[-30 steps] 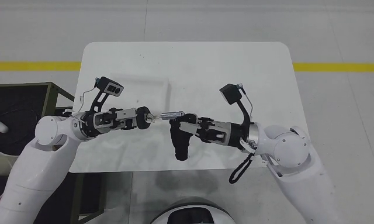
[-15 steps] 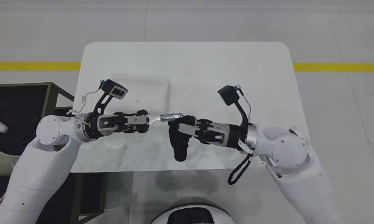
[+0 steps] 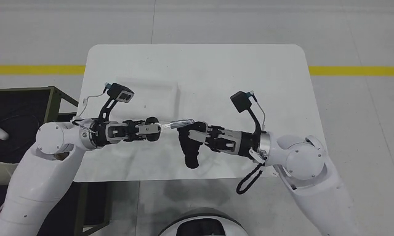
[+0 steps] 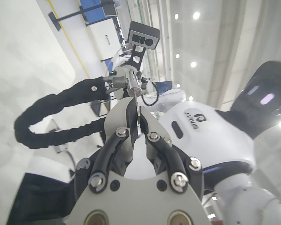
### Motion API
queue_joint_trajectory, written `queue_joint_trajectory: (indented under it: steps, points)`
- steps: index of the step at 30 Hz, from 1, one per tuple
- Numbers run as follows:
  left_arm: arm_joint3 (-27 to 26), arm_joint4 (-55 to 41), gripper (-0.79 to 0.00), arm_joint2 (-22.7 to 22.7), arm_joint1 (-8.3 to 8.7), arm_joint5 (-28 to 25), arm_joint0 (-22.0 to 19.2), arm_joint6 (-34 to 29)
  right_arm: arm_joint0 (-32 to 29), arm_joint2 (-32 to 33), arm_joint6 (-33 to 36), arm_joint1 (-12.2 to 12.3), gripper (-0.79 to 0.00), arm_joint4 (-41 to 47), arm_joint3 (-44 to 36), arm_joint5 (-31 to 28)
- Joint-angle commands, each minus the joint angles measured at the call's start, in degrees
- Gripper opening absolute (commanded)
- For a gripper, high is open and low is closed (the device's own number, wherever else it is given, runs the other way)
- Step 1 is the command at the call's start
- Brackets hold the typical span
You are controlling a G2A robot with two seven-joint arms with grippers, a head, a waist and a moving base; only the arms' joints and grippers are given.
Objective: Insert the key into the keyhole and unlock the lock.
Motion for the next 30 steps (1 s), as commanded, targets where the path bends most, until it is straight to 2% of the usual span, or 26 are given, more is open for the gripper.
queue_joint_trajectory:
  steps: [1, 8, 15, 18, 22, 27, 30]
  points:
    - [-0.9, 6.5, -0.785, -0.8, -0.17, -6.1, 0.5, 2.4, 0.0, 0.0, 0.0, 0.1, -0.785, -0.6, -0.2, 0.2]
    - [-2.1, 20.9, -0.785, -2.2, -1.03, -19.9, 1.9, 12.8, 0.0, 0.0, -0.5, 0.2, -0.785, -0.9, -0.1, 0.4]
    - [-2.7, 39.1, -0.785, -3.9, -2.21, -34.6, 1.8, 23.3, 0.2, -0.1, -0.4, 0.3, -0.785, -0.9, -0.1, 0.4]
    - [-5.9, 49.3, -0.785, -5.1, -2.82, -35.0, 1.3, 27.6, 0.3, -0.2, -0.5, 0.3, -0.785, -0.9, -0.1, 0.5]
    - [-9.5, 63.9, -0.785, -6.2, -3.71, -35.0, 1.8, 38.1, 0.5, -0.6, -0.6, 0.4, -0.785, -1.3, 0.0, 0.9]
    - [-12.7, 89.3, -0.785, -6.1, -3.79, -35.0, 3.1, 55.1, 0.4, -0.1, -0.5, 0.6, -0.785, -1.8, -0.1, 1.6]
    - [-12.4, 104.2, -0.785, -5.0, -3.26, -35.0, 4.2, 67.6, 0.4, -0.3, -0.8, 0.6, -0.785, -2.4, -0.4, 2.0]
